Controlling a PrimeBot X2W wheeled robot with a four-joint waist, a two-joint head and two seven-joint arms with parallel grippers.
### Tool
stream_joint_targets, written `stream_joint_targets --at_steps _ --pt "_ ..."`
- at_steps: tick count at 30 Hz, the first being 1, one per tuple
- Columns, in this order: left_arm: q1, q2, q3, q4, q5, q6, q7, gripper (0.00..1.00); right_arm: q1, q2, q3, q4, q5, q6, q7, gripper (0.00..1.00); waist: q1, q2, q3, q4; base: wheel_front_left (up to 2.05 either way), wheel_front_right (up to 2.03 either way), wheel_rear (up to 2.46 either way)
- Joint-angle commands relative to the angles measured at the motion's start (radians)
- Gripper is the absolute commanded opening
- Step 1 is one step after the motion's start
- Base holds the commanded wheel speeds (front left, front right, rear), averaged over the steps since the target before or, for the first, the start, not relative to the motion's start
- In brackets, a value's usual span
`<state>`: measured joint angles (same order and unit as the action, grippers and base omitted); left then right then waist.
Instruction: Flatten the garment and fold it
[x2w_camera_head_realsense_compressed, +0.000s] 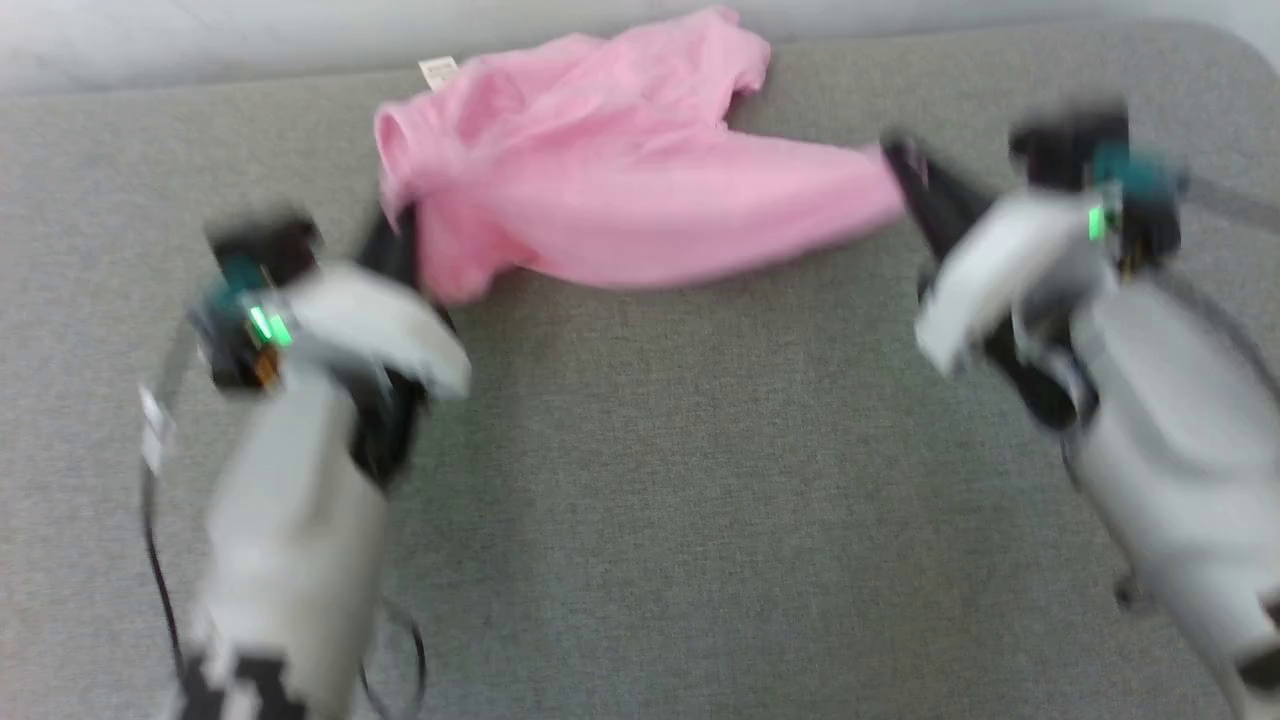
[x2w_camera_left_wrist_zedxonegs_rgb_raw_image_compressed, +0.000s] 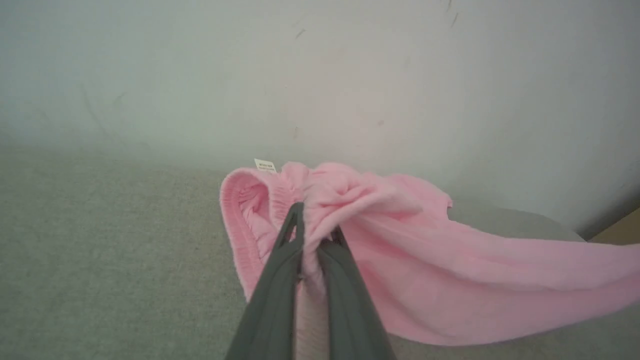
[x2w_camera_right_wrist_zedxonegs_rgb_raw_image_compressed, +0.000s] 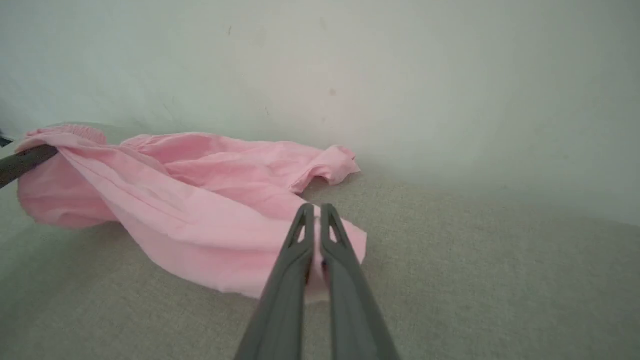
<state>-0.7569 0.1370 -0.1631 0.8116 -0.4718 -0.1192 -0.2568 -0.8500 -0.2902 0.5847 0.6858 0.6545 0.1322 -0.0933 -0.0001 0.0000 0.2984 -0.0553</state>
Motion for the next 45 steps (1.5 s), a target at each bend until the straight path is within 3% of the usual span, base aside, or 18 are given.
stream_joint_targets --at_steps 1,5,10,16,25,31,35,38,45 --pt "0.055 -0.015 -0.005 -0.039 0.010 -0.007 -0.005 0.00 0.054 -0.024 0.004 -0.032 0.009 -0.002 -0.013 0.00 0.0001 0.0000 -0.037 0.017 0.00 0.00 0.00" --pt "0.238 -0.020 -0.034 -0.173 0.045 -0.008 -0.005 0.00 0.251 -0.096 -0.026 -0.172 -0.011 -0.002 -0.018 0.00 0.0001 0.0000 -0.080 0.029 0.00 0.00 0.00" --pt "0.435 0.003 -0.070 -0.325 0.076 0.003 0.014 0.00 0.532 -0.121 -0.184 -0.382 -0.081 -0.002 0.038 0.00 0.0001 0.0000 -0.119 0.030 0.00 0.00 0.00" --pt "0.651 0.038 -0.084 -0.554 0.076 0.066 0.129 0.00 0.880 -0.024 -0.404 -0.711 -0.202 -0.002 0.225 0.00 0.0001 0.0000 -0.151 0.022 0.00 0.00 0.00" --pt "0.891 0.102 -0.069 -0.902 0.051 0.157 0.328 0.00 1.219 0.157 -0.579 -1.113 -0.291 -0.002 0.507 0.00 0.0001 0.0000 -0.149 0.037 0.00 0.00 0.00" --pt "0.959 0.128 -0.056 -1.016 0.018 0.183 0.426 0.00 1.288 0.198 -0.635 -1.266 -0.304 -0.002 0.612 0.00 0.0001 0.0000 -0.143 0.051 0.00 0.00 0.00" --pt "0.939 0.119 -0.057 -1.066 -0.020 0.176 0.456 0.00 1.202 0.185 -0.677 -1.317 -0.335 -0.002 0.609 0.00 0.0001 0.0000 -0.124 0.060 0.00 0.00 0.00" --pt "0.875 0.114 -0.067 -1.030 -0.035 0.154 0.468 0.00 1.068 0.161 -0.665 -1.247 -0.333 -0.002 0.584 0.00 0.0001 0.0000 -0.106 0.066 0.00 0.00 0.00" --pt "0.648 0.083 -0.069 -0.859 -0.067 0.106 0.466 0.00 0.670 0.096 -0.580 -0.921 -0.282 -0.002 0.539 0.00 0.0001 0.0000 -0.026 0.099 0.00 0.00 0.00"
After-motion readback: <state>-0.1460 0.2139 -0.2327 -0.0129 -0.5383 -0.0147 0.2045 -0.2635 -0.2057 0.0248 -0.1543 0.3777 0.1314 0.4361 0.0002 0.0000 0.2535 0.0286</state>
